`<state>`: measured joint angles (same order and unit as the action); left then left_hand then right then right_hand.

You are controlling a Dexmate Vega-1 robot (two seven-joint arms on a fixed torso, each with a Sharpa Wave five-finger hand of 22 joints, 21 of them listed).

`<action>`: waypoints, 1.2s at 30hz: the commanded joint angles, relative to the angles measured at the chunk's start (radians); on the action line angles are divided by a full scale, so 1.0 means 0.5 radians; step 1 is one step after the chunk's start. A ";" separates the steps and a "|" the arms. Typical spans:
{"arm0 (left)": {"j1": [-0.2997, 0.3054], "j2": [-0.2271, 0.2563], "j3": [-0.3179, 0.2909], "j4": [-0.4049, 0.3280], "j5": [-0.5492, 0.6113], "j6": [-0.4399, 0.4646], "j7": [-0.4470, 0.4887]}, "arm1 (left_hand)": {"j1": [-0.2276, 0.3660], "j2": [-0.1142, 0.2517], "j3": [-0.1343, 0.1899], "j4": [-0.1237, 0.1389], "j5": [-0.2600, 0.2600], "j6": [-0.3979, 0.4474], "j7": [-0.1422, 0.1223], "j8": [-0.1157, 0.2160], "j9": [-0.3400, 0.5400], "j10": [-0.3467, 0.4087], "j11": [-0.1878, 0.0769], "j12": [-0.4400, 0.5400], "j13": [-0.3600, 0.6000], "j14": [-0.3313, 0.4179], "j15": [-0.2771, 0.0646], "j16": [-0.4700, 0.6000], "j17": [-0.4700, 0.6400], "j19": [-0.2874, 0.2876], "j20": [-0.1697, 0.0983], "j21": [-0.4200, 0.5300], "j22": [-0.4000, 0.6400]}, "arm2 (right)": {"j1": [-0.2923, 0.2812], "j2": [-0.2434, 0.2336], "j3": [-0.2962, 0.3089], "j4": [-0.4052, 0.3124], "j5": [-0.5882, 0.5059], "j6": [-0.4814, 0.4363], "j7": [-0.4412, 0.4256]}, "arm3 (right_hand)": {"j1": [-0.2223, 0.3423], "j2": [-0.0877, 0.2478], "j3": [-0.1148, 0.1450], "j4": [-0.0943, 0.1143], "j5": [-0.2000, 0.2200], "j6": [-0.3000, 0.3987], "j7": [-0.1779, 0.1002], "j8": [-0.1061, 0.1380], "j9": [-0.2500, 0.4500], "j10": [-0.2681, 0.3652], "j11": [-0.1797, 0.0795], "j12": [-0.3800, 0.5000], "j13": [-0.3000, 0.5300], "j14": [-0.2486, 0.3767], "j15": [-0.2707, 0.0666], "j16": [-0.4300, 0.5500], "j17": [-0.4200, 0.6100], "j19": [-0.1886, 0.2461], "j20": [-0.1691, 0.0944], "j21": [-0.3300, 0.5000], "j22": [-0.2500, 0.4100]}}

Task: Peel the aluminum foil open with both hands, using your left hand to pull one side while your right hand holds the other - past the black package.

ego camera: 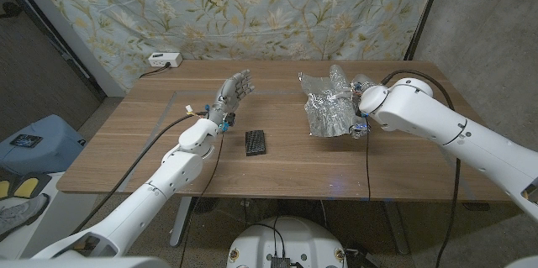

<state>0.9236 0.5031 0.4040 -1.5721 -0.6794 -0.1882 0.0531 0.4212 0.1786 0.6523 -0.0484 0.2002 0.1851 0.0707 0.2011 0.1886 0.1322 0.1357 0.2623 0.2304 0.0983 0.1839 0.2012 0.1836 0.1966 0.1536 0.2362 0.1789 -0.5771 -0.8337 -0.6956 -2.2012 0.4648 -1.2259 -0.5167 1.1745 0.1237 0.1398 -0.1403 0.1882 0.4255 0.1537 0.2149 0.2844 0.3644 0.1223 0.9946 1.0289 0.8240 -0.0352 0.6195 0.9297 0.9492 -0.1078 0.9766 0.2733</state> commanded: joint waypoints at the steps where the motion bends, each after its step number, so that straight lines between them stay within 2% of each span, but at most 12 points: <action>1: -0.037 0.017 0.033 -0.055 0.013 0.117 0.035 | 0.027 0.004 0.007 -0.012 0.013 0.013 0.003 -0.003 0.004 0.013 0.014 0.011 0.004 0.014 0.009 0.005 0.007 0.013 0.002 -0.007 0.012 | -0.123 0.012 0.183 0.023 -0.045 0.148 0.154 | 0.039 0.063 0.031 0.007 -0.001 0.029 0.076 0.010 0.008 0.038 -0.008 0.069 0.005 0.159 -0.284 -0.007 0.007 -0.022 -0.221 0.021 -0.006; 5: -0.037 0.034 0.039 -0.151 0.016 0.258 0.150 | 0.045 -0.007 0.013 -0.037 0.019 0.029 0.017 0.001 0.004 0.026 0.012 0.015 0.005 0.036 0.008 0.007 0.002 0.031 0.012 -0.003 0.012 | -0.176 0.011 0.260 0.036 -0.013 0.229 0.201 | 0.040 0.064 0.034 0.006 -0.001 0.033 0.077 0.010 0.009 0.046 -0.004 0.069 -0.002 0.157 -0.284 -0.008 0.015 -0.024 -0.221 0.030 -0.012; 8: -0.031 0.036 0.034 -0.218 -0.014 0.357 0.223 | 0.089 -0.029 0.024 -0.101 0.034 0.080 0.042 0.015 0.003 0.056 0.006 0.023 0.006 0.081 0.012 0.012 -0.004 0.063 0.018 0.003 0.010 | -0.201 0.013 0.287 0.041 -0.009 0.267 0.212 | 0.037 0.066 0.035 0.009 -0.001 0.034 0.077 0.009 0.010 0.047 -0.008 0.070 -0.002 0.161 -0.280 -0.011 0.015 -0.026 -0.221 0.037 -0.017; 10: -0.027 0.032 0.030 -0.247 -0.037 0.400 0.255 | 0.104 -0.035 0.026 -0.122 0.039 0.090 0.041 0.016 0.003 0.075 0.007 0.029 0.007 0.098 0.009 0.013 -0.005 0.081 0.015 0.007 0.010 | -0.217 0.020 0.306 0.042 -0.007 0.284 0.210 | 0.036 0.067 0.036 0.010 -0.001 0.035 0.075 0.008 0.011 0.047 -0.009 0.071 -0.001 0.159 -0.284 -0.013 0.017 -0.028 -0.221 0.041 -0.020; 17: -0.026 0.002 0.031 -0.402 -0.051 0.628 0.542 | 0.146 -0.135 -0.041 -0.226 0.044 0.240 0.078 0.042 0.003 0.221 -0.015 0.073 0.012 0.281 -0.024 0.043 -0.005 0.236 0.035 0.046 0.012 | -0.263 0.012 0.348 0.026 -0.014 0.341 0.214 | 0.029 0.064 0.037 0.013 -0.003 0.039 0.076 0.007 0.013 0.054 -0.006 0.073 -0.004 0.169 -0.281 -0.017 0.018 -0.032 -0.221 0.060 -0.033; 19: -0.040 -0.014 0.018 -0.468 -0.120 0.760 0.628 | 0.166 -0.163 -0.066 -0.242 0.043 0.268 0.090 0.038 0.002 0.273 -0.020 0.086 0.015 0.370 -0.045 0.062 -0.002 0.297 0.043 0.061 0.013 | -0.288 0.018 0.380 0.028 0.008 0.368 0.222 | 0.028 0.062 0.037 0.012 -0.003 0.043 0.080 0.008 0.014 0.058 -0.006 0.074 -0.006 0.177 -0.285 -0.018 0.015 -0.032 -0.221 0.065 -0.037; 20: -0.042 -0.012 0.017 -0.471 -0.126 0.770 0.633 | 0.175 -0.174 -0.074 -0.247 0.043 0.283 0.089 0.039 0.002 0.294 -0.027 0.092 0.016 0.398 -0.048 0.068 -0.001 0.324 0.047 0.068 0.013 | -0.289 0.017 0.381 0.028 0.007 0.370 0.224 | 0.027 0.062 0.037 0.012 -0.003 0.044 0.080 0.008 0.014 0.061 -0.007 0.075 -0.006 0.180 -0.288 -0.018 0.014 -0.032 -0.221 0.067 -0.038; 21: -0.060 -0.020 0.011 -0.509 -0.172 0.856 0.680 | 0.186 -0.188 -0.084 -0.251 0.042 0.294 0.097 0.038 0.002 0.318 -0.041 0.100 0.018 0.431 -0.060 0.075 0.000 0.356 0.049 0.077 0.013 | -0.299 0.019 0.385 0.022 0.003 0.377 0.213 | 0.027 0.062 0.037 0.012 -0.003 0.045 0.082 0.008 0.014 0.061 -0.008 0.076 -0.005 0.180 -0.288 -0.018 0.016 -0.032 -0.221 0.068 -0.039; 28: -0.132 -0.076 -0.003 -0.577 -0.330 1.058 0.813 | 0.312 -0.251 -0.126 -0.267 0.046 0.360 0.195 0.033 -0.001 0.502 -0.048 0.158 0.046 0.630 -0.068 0.117 0.010 0.540 0.074 0.126 0.018 | -0.338 0.020 0.423 0.015 0.018 0.443 0.223 | 0.023 0.066 0.040 0.014 -0.003 0.051 0.079 0.007 0.017 0.060 -0.012 0.079 -0.002 0.181 -0.289 -0.020 0.024 -0.034 -0.221 0.084 -0.050; 30: -0.153 -0.092 -0.005 -0.584 -0.372 1.105 0.849 | 0.379 -0.260 -0.147 -0.259 0.054 0.432 0.253 0.041 -0.001 0.620 -0.047 0.220 0.081 0.714 -0.069 0.128 0.015 0.603 0.074 0.143 0.022 | -0.344 0.019 0.431 0.018 0.026 0.462 0.231 | 0.022 0.065 0.041 0.014 -0.003 0.052 0.079 0.007 0.017 0.062 -0.010 0.081 0.000 0.187 -0.290 -0.021 0.021 -0.035 -0.222 0.088 -0.053; 33: -0.192 -0.111 -0.013 -0.582 -0.457 1.195 0.888 | 0.489 -0.256 -0.146 -0.269 0.082 0.480 0.279 0.033 -0.001 0.688 -0.024 0.282 0.128 0.799 -0.073 0.134 0.016 0.683 0.078 0.169 0.026 | -0.347 0.016 0.430 0.017 0.021 0.491 0.236 | 0.023 0.064 0.043 0.013 -0.003 0.052 0.081 0.006 0.018 0.063 -0.013 0.080 -0.003 0.189 -0.289 -0.019 0.030 -0.037 -0.221 0.096 -0.059; 36: -0.240 -0.121 -0.011 -0.562 -0.535 1.271 0.893 | 0.640 -0.277 -0.186 -0.265 0.132 0.579 0.285 0.021 0.002 0.802 -0.043 0.410 0.226 0.994 -0.113 0.172 0.029 0.817 0.072 0.217 0.032 | -0.351 0.017 0.431 0.008 0.013 0.506 0.226 | 0.020 0.064 0.043 0.014 -0.004 0.054 0.080 0.005 0.019 0.063 -0.019 0.081 -0.003 0.189 -0.286 -0.024 0.026 -0.038 -0.221 0.104 -0.064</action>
<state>0.8620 0.4710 0.4053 -1.8306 -0.8264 0.2947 0.4235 0.6896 0.0471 0.5721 -0.1806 0.2479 0.4405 0.2099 0.2164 0.1859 0.4944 0.1185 0.4253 0.3099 0.5318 0.1412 0.2725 0.1917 0.5606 0.1918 0.3274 0.1889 -0.7333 -0.8254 -0.4982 -2.1902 0.4698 -1.0155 -0.4069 1.1688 0.1294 0.1428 -0.1432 0.1882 0.4463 0.1540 0.2107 0.2906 0.3764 0.1316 0.9946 1.0242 0.8385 -0.0321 0.6101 0.9422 0.9491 -0.1078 1.0215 0.2411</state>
